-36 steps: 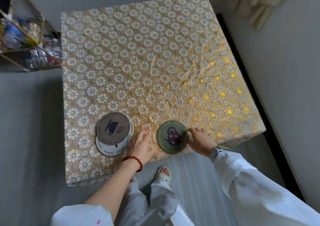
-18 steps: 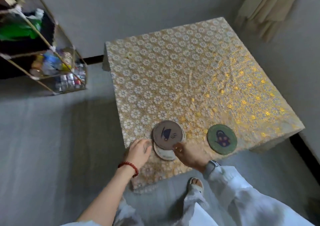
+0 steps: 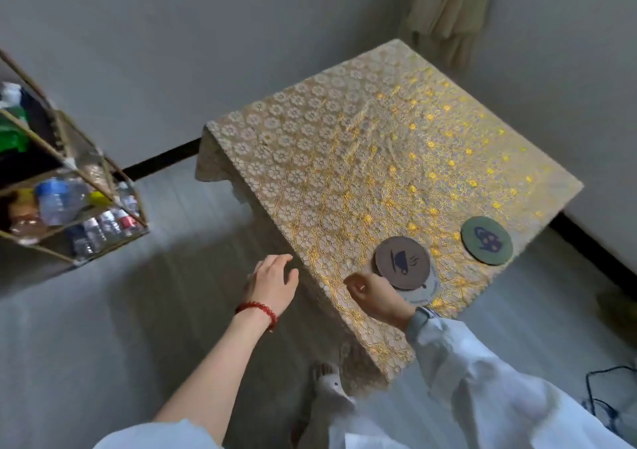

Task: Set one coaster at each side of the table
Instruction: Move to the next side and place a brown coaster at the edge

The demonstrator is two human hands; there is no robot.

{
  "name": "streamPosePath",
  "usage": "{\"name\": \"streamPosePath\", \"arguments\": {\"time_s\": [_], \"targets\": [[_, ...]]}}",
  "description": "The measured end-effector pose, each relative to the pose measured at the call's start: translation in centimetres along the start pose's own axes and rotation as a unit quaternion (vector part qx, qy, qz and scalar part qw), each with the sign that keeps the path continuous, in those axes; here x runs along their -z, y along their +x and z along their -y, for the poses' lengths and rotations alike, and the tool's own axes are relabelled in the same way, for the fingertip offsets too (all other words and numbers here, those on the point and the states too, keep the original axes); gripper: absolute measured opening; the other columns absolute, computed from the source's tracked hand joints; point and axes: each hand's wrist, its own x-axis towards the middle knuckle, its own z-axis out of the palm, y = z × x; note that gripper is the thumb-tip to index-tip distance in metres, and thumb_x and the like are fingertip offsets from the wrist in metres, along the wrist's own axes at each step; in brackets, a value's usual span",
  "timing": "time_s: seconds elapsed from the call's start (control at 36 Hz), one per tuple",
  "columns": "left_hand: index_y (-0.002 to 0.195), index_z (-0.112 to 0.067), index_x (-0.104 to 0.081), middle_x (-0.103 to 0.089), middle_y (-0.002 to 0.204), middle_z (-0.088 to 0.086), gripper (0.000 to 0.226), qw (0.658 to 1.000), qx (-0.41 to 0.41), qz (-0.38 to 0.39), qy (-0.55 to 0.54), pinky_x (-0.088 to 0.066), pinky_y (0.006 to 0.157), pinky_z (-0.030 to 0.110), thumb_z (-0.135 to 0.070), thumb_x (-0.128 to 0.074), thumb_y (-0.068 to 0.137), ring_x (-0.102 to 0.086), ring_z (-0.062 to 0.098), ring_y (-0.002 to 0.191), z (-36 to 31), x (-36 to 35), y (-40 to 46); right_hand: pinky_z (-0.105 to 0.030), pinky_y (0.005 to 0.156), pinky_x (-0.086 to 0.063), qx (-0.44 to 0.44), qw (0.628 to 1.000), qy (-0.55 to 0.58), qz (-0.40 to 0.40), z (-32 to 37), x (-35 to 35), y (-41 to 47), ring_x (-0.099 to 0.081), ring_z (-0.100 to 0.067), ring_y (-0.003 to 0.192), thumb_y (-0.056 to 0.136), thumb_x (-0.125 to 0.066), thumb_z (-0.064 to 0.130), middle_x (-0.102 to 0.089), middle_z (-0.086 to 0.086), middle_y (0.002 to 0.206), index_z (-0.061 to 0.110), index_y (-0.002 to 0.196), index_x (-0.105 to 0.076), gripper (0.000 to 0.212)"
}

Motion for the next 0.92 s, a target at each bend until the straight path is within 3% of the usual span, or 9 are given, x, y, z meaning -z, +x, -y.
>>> {"name": "streamPosePath", "arguments": {"time_s": [0.14, 0.22, 0.25, 0.31, 0.36, 0.44, 0.67, 0.78, 0.92], "targets": [[0.13, -0.019, -0.041, -0.045, 0.137, 0.005, 0.041, 0.994, -0.071, 0.063, 0.061, -0.033, 0.105, 0.044, -0.034, -0.041, 0.091, -0.04, 0.024, 0.125, -0.7, 0.9, 4.8, -0.035, 0.093, -0.05, -0.07, 0.993, 0.02, -0.094, -1.0, 0.5, 2.7, -0.061, -0.022, 0.102, 0.092, -0.042, 0.014, -0.063, -0.012, 0.118, 0.006, 0.115, -0.057, 0.029], [0.139, -0.025, -0.025, -0.029, 0.148, 0.005, 0.051, 0.978, -0.116, 0.125, 0.117, -0.025, 0.11, 0.048, -0.038, -0.039, 0.092, -0.025, 0.023, 0.136, -0.9, 0.8, 7.8, -0.037, 0.081, -0.052, -0.141, 0.973, 0.039, -0.177, -2.4, 1.2, 4.6, -0.06, -0.025, 0.09, 0.09, -0.041, 0.012, -0.064, -0.019, 0.107, 0.003, 0.105, -0.059, 0.025], [0.141, -0.027, -0.018, -0.021, 0.151, 0.004, 0.055, 0.972, -0.127, 0.145, 0.133, -0.02, 0.112, 0.05, -0.039, -0.039, 0.091, -0.017, 0.024, 0.139, -1.0, 0.7, 8.8, -0.035, 0.078, -0.05, -0.172, 0.964, 0.034, -0.199, -3.0, 1.5, 5.3, -0.058, -0.027, 0.091, 0.089, -0.042, 0.014, -0.062, -0.021, 0.108, 0.002, 0.106, -0.056, 0.025], [0.142, -0.031, -0.01, -0.008, 0.155, 0.004, 0.061, 0.961, -0.146, 0.173, 0.16, -0.011, 0.113, 0.052, -0.042, -0.041, 0.09, -0.004, 0.024, 0.142, -1.2, 0.5, 10.9, -0.043, 0.089, -0.044, -0.271, 0.935, 0.025, -0.229, -4.3, 2.1, 6.5, -0.048, -0.035, 0.111, 0.087, -0.048, 0.019, -0.051, -0.022, 0.124, 0.005, 0.122, -0.045, 0.038], [0.142, -0.033, -0.006, 0.0, 0.156, 0.003, 0.065, 0.948, -0.164, 0.192, 0.193, -0.005, 0.114, 0.052, -0.046, -0.04, 0.089, 0.002, 0.026, 0.143, -1.6, 0.5, 12.9, -0.051, 0.105, -0.03, -0.362, 0.902, 0.052, -0.23, -5.4, 2.5, 7.5, -0.027, -0.038, 0.131, 0.085, -0.055, 0.028, -0.03, -0.022, 0.141, 0.011, 0.137, -0.026, 0.061], [0.142, -0.035, -0.003, 0.005, 0.155, 0.004, 0.068, 0.932, -0.185, 0.209, 0.231, -0.001, 0.113, 0.051, -0.046, -0.043, 0.088, 0.006, 0.027, 0.142, -1.7, 0.6, 16.0, -0.057, 0.11, -0.018, -0.429, 0.869, 0.11, -0.22, -6.8, 2.4, 8.4, -0.008, -0.038, 0.138, 0.08, -0.064, 0.032, -0.008, -0.02, 0.151, 0.017, 0.142, -0.005, 0.087], [0.141, -0.038, 0.001, 0.011, 0.154, 0.006, 0.077, 0.891, -0.217, 0.249, 0.311, 0.0, 0.112, 0.055, -0.06, -0.043, 0.082, 0.009, 0.029, 0.142, -1.3, -0.2, 23.0, -0.06, 0.104, -0.026, -0.492, 0.841, 0.074, -0.212, -7.2, 3.3, 10.8, -0.014, -0.041, 0.135, 0.07, -0.074, 0.032, -0.012, -0.022, 0.148, 0.026, 0.142, 0.0, 0.104], [0.141, -0.036, 0.002, 0.017, 0.154, 0.007, 0.082, 0.858, -0.24, 0.268, 0.367, 0.002, 0.113, 0.059, -0.056, -0.049, 0.08, 0.014, 0.031, 0.141, -0.9, -1.0, 25.4, -0.053, 0.096, -0.035, -0.484, 0.831, 0.017, -0.275, -6.2, 3.3, 10.9, -0.036, -0.04, 0.122, 0.078, -0.066, 0.02, -0.031, -0.021, 0.134, 0.021, 0.139, -0.014, 0.081], [0.139, -0.039, 0.01, 0.023, 0.151, 0.007, 0.096, 0.813, -0.302, 0.264, 0.423, 0.01, 0.106, 0.064, -0.071, -0.048, 0.071, 0.021, 0.032, 0.138, -0.8, -1.5, 27.6, -0.04, 0.088, -0.043, -0.379, 0.829, 0.097, -0.399, -4.9, 4.8, 10.9, -0.05, -0.033, 0.107, 0.088, -0.043, 0.001, -0.052, -0.016, 0.117, 0.006, 0.116, -0.048, 0.029]]}}
